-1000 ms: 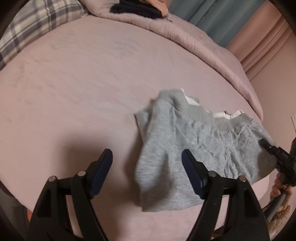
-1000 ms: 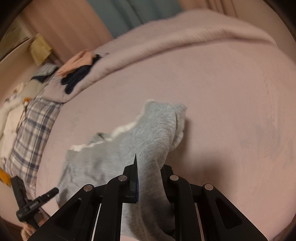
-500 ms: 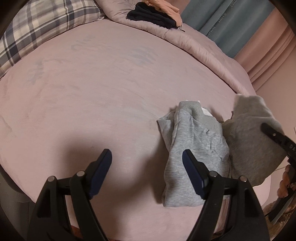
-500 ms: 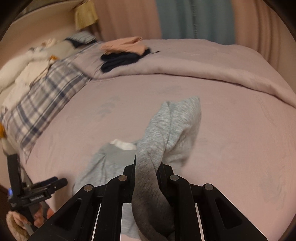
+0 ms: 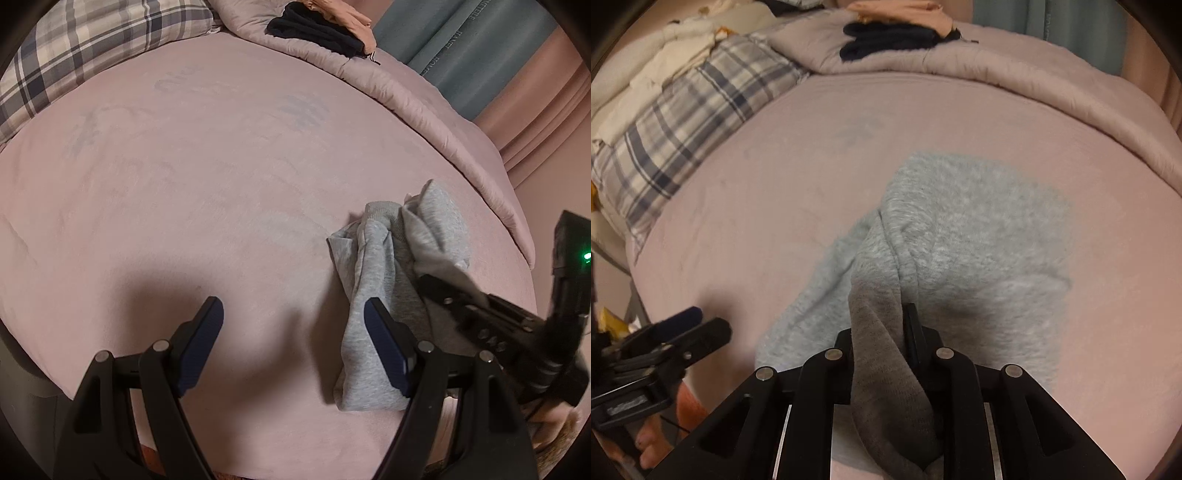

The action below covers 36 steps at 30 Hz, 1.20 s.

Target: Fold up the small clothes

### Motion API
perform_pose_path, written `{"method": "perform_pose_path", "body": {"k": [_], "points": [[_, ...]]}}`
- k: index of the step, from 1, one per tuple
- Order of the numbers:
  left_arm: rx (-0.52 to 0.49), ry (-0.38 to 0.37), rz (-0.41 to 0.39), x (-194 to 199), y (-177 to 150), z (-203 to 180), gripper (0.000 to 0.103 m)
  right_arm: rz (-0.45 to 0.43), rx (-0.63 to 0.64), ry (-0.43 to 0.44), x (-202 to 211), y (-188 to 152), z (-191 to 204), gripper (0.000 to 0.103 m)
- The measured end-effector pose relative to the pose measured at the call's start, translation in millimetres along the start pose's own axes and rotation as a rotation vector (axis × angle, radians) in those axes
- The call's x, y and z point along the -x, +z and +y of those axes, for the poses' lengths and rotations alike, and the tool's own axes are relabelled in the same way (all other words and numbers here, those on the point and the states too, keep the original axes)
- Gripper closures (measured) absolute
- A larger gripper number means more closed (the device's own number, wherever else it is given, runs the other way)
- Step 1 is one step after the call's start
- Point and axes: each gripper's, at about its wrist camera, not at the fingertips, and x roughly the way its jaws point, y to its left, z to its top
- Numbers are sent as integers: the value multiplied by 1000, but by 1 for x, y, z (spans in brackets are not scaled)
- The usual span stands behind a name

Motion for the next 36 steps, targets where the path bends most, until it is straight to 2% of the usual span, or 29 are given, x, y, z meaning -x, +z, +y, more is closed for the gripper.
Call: {"method": "perform_pose_path", "body": {"k": [1, 2, 3, 5, 8, 10, 12, 15, 20, 23, 26, 27, 29, 31, 32, 33, 36], "points": [[0, -2, 2, 0, -1, 0, 24, -1, -2, 4, -1, 0, 1, 83], [-1, -7, 5, 0, -1, -1, 24, -4, -7, 25, 0, -1, 0, 78], [-1, -16, 9, 0, -1, -2, 24, -6, -15, 58, 3, 0, -1, 65], [1, -30, 13, 0, -1, -2, 24, -18, -44, 158, 14, 0, -5, 46], [7, -51, 13, 3, 1, -5, 23, -48, -62, 206, 33, -2, -11, 44], [2, -70, 9, 7, 2, -9, 23, -84, -83, 208, 48, -4, -21, 42], [-14, -92, 1, 12, 5, -18, 22, -128, -130, 211, 65, -9, -40, 35], [-44, -146, 5, 13, 8, -33, 20, -161, -206, 187, 73, -17, -66, 33], [-117, -244, 106, -8, 5, -73, 20, -165, -353, 120, 72, -38, -111, 33], [-150, -254, 168, -28, 3, -92, 20, -143, -397, 84, 65, -49, -123, 33], [-132, -276, 229, -49, 4, -100, 22, -127, -408, 29, 59, -57, -125, 33], [-118, -287, 261, -58, 3, -103, 26, -124, -411, 24, 58, -59, -126, 33], [-98, -291, 292, -70, 3, -105, 42, -116, -422, 28, 56, -61, -128, 33], [-78, -282, 310, -83, -1, -105, 66, -110, -430, 32, 55, -63, -131, 33], [-54, -282, 310, -87, -2, -102, 71, -109, -432, 32, 55, -64, -133, 33], [-39, -291, 298, -85, -2, -100, 82, -106, -432, 30, 54, -64, -132, 33], [-53, -310, 234, -61, -1, -100, 87, -101, -427, 25, 56, -68, -136, 33]]}}
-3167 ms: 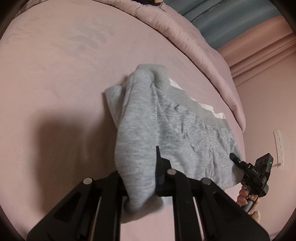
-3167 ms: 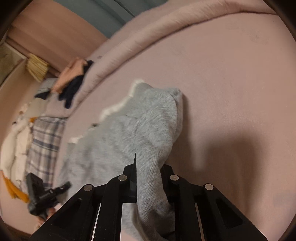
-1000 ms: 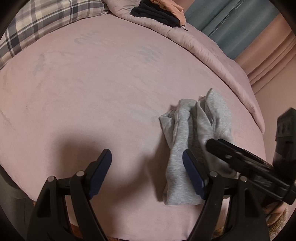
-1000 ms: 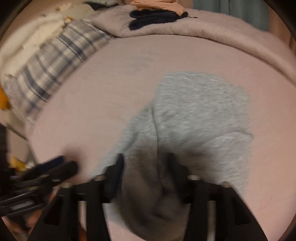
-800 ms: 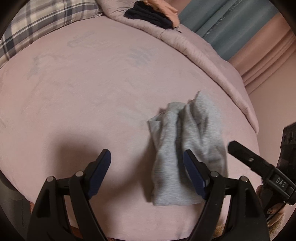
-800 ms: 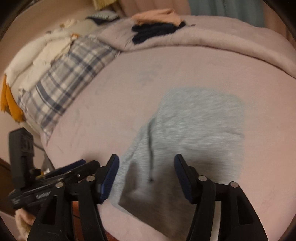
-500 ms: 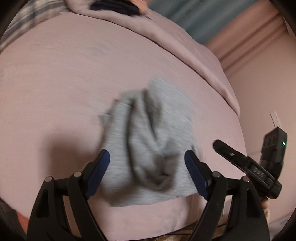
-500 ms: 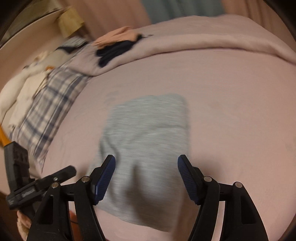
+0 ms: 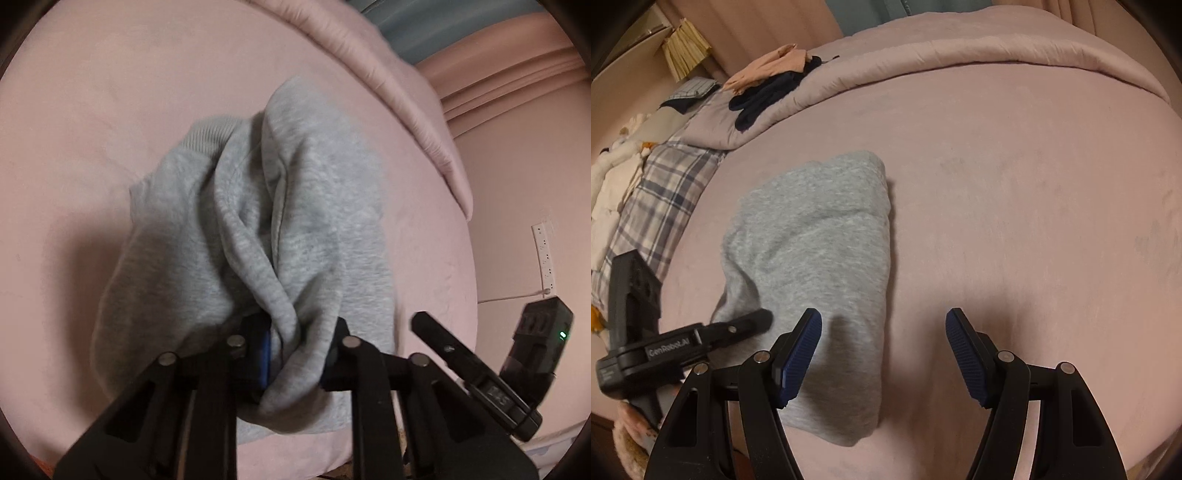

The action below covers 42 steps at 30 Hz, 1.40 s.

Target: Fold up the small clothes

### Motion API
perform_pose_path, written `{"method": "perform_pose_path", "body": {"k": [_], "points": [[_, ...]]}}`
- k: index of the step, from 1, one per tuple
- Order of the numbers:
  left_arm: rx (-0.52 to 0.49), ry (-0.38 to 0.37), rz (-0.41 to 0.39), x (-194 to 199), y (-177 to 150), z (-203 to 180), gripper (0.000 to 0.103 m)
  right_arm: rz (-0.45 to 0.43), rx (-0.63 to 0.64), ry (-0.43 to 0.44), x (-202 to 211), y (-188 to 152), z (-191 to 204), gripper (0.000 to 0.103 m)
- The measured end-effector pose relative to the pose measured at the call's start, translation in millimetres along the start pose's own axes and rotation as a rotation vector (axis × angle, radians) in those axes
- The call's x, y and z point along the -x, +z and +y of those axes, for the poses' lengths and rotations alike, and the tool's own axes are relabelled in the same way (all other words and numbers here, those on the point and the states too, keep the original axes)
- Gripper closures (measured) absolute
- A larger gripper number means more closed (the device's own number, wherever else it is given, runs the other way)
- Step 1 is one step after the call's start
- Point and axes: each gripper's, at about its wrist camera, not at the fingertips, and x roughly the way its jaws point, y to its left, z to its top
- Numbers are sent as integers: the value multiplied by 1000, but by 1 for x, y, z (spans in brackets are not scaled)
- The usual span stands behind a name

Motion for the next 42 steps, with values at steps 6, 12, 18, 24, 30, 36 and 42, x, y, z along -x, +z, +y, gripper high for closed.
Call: {"method": "perform_pose_path", "body": {"k": [6, 12, 18, 24, 30, 36, 42], "points": [[-37, -41, -101, 49, -2, -15, 88, -9, 15, 35, 5, 1, 5, 33], [-10, 8, -121, 62, -11, 11, 88, 3, 36, 76, 0, 1, 13, 33], [75, 67, -69, 36, -18, 53, 85, 48, 45, 92, -13, -2, 18, 33], [80, 124, -49, 15, -18, 65, 75, 80, 43, 95, -18, -6, 17, 33], [67, 161, -71, 23, -22, 65, 58, 80, 37, 109, -16, -7, 18, 33], [63, 123, -156, 60, -24, 59, 21, 34, 23, 178, -4, -3, 19, 13], [39, 126, -164, 59, -22, 58, 3, 52, 32, 228, -17, 1, 25, 12]]}}
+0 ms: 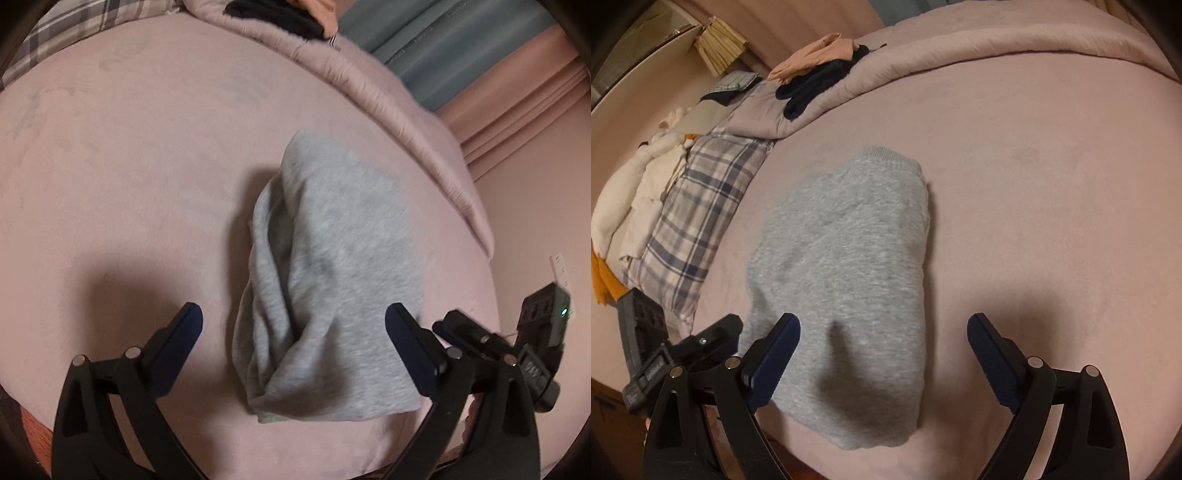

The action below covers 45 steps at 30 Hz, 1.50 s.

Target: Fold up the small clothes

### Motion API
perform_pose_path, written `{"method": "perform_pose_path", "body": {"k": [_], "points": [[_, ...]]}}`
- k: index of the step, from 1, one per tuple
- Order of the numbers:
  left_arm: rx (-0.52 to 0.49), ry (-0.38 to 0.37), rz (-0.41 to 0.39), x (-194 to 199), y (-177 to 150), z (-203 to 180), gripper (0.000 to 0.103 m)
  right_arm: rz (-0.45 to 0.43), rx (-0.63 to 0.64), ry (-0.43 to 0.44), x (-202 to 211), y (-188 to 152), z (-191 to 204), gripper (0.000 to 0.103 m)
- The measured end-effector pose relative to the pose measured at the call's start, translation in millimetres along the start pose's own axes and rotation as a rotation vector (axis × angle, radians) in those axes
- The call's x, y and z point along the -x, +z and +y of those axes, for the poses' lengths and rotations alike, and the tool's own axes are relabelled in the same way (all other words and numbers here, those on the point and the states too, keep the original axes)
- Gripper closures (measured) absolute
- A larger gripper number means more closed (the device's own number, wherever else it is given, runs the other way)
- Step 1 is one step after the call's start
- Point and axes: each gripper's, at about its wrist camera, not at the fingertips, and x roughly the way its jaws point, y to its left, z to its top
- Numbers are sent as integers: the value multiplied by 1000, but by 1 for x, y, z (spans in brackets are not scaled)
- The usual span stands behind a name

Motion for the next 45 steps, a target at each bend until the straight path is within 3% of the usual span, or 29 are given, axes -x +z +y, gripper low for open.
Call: {"method": "perform_pose_path", "body": {"k": [6, 9, 17, 18, 20, 21, 22, 24, 27, 29, 32, 38, 45], "points": [[29, 5, 113, -41, -3, 2, 3, 87, -22, 59, -31, -2, -3, 12], [40, -16, 113, -45, -4, 5, 3, 109, -14, 63, -40, -5, -3, 12], [44, -71, 112, -53, -2, 7, 5, 141, -71, 187, -61, -2, -10, 12], [45, -73, 109, -55, -3, 4, 9, 146, -77, 207, -64, -3, -10, 14], [52, -87, 100, -55, -4, 5, 27, 145, -77, 219, -68, -4, -9, 18], [64, -133, 114, -58, -5, 5, 52, 141, -77, 219, -68, -5, -9, 25], [120, -211, 143, -63, -6, 8, 63, 142, -82, 217, -68, -5, -10, 28], [165, -221, 148, -65, -8, 11, 64, 139, -82, 210, -65, -6, -9, 40], [63, -155, 102, -53, -10, -9, 69, 118, -63, 205, -56, -7, -3, 52], [-20, -86, 70, -41, -11, -31, 72, 94, -17, 176, -48, -7, 8, 56], [-86, -56, 35, -26, -12, -53, 76, 55, 7, 156, -32, -5, 16, 57], [-154, -107, -22, 3, -14, -91, 76, -38, 13, 177, 11, 3, 15, 58], [-256, -143, -58, 14, -16, -139, 75, -162, 44, 134, 57, 6, 13, 58]]}}
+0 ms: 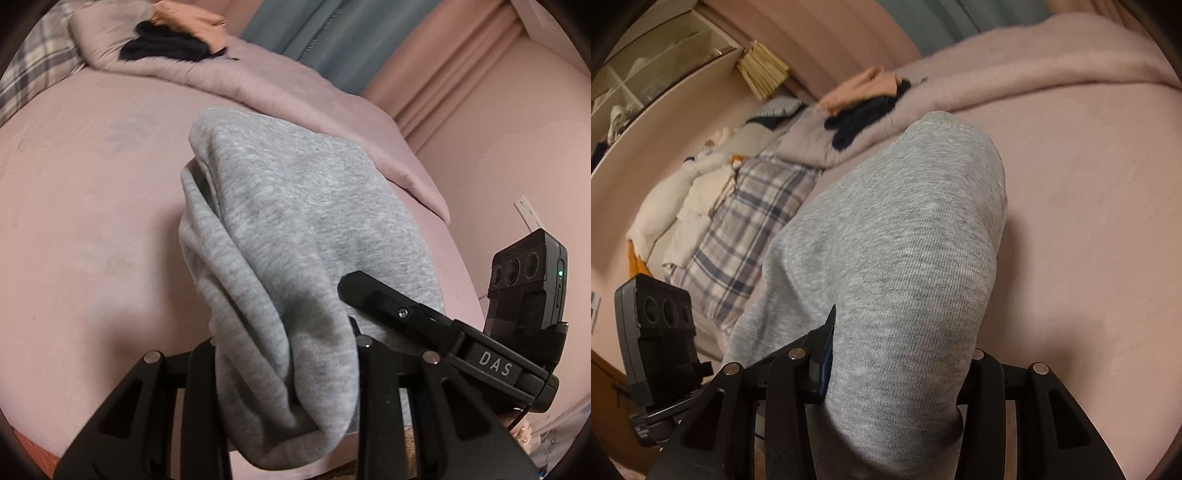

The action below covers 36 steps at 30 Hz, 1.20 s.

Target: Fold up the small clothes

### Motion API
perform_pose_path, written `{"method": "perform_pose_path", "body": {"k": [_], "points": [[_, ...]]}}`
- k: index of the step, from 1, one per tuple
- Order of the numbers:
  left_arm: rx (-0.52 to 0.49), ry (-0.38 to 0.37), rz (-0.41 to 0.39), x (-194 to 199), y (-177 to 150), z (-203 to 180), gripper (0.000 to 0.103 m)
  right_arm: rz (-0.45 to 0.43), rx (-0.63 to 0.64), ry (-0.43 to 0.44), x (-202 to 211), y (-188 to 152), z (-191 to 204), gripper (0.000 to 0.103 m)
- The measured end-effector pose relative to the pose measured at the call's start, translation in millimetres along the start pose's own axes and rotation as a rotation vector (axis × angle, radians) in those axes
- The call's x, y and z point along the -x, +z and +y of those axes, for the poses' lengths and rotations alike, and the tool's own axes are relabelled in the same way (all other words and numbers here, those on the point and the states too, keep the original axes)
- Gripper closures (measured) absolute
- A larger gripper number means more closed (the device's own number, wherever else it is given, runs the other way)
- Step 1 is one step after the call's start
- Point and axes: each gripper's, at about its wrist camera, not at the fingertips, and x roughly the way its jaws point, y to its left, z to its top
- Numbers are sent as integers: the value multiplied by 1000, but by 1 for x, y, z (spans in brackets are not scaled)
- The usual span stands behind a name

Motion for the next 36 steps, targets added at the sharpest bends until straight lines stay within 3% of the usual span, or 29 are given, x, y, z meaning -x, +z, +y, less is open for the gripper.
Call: {"method": "perform_pose_path", "body": {"k": [15, 27, 36], "points": [[-130, -13, -7, -26, 22, -40, 76, -88, -9, -88, 34, 20, -22, 57], [-107, -21, 3, -57, 36, -34, 76, -69, 8, -112, 18, 37, -41, 57], [-69, 22, 48, -93, 31, -16, 76, -15, -11, -94, -18, 41, -66, 57]]}}
